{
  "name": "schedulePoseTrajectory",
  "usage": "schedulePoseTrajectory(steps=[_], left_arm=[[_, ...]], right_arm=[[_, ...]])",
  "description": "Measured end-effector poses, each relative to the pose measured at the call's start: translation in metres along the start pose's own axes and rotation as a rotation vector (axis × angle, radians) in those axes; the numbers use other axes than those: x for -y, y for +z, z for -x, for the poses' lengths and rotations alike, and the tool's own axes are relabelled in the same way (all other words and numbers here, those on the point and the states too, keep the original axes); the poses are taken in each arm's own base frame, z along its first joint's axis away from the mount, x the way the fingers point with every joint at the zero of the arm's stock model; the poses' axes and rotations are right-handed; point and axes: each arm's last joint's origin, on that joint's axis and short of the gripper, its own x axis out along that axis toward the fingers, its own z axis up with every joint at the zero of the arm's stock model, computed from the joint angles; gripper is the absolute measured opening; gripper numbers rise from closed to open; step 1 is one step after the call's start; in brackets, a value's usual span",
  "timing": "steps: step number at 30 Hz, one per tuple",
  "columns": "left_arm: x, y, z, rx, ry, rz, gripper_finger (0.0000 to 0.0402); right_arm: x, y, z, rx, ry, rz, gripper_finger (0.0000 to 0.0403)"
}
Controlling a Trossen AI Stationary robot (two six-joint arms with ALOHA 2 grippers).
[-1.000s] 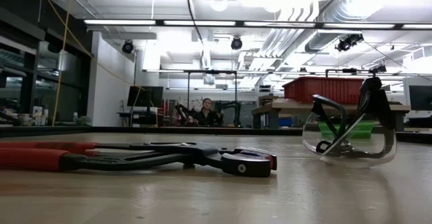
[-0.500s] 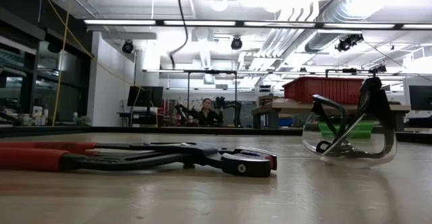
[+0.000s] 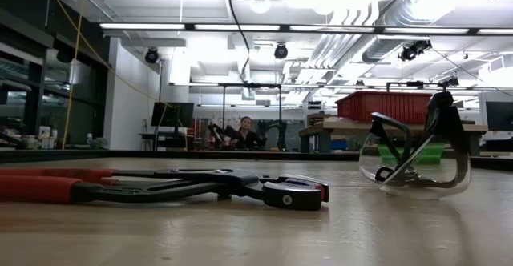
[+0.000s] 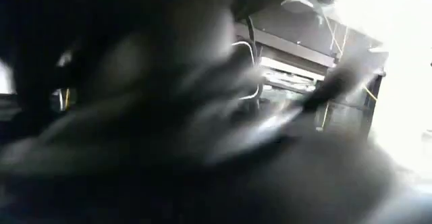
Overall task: Coil cords
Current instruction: Coil the black wire on the black spool
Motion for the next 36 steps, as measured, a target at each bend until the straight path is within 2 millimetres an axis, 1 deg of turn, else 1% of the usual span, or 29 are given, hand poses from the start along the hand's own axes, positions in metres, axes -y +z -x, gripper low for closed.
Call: schedulePoseTrajectory(steps=[6, 9, 13, 17, 23, 26, 32, 36], left_arm=[[0.004, 0.0, 0.02, -0.032, 0.075, -0.009, 0.0], [0.006, -0.001, 0.031, -0.036, 0.109, -0.015, 0.0], [0.005, -0.003, 0.043, -0.056, 0.18, -0.042, 0.0], [0.002, -0.003, 0.05, -0.073, 0.236, -0.085, 0.0], [-0.003, -0.001, 0.054, -0.089, 0.287, -0.158, 0.0], [-0.005, 0.0, 0.056, -0.094, 0.307, -0.233, 0.0], [-0.02, 0.002, 0.061, -0.113, 0.472, -0.447, 0.0], [-0.02, 0.005, 0.064, -0.103, 0.516, -0.605, 0.0]], right_arm=[[0.003, -0.003, -0.001, -0.014, 0.011, 0.073, 0.0], [0.007, -0.005, -0.001, -0.027, 0.025, 0.085, 0.0], [0.012, -0.01, -0.002, -0.063, 0.031, 0.097, 0.0], [0.019, -0.014, -0.002, -0.084, 0.042, 0.108, 0.0], [0.024, -0.021, -0.003, -0.135, 0.051, 0.125, 0.0], [0.028, -0.023, -0.003, -0.152, 0.046, 0.13, 0.0], [0.039, -0.025, -0.002, -0.179, 0.027, 0.124, 0.0], [0.042, -0.028, -0.001, -0.204, 0.024, 0.119, 0.0]])
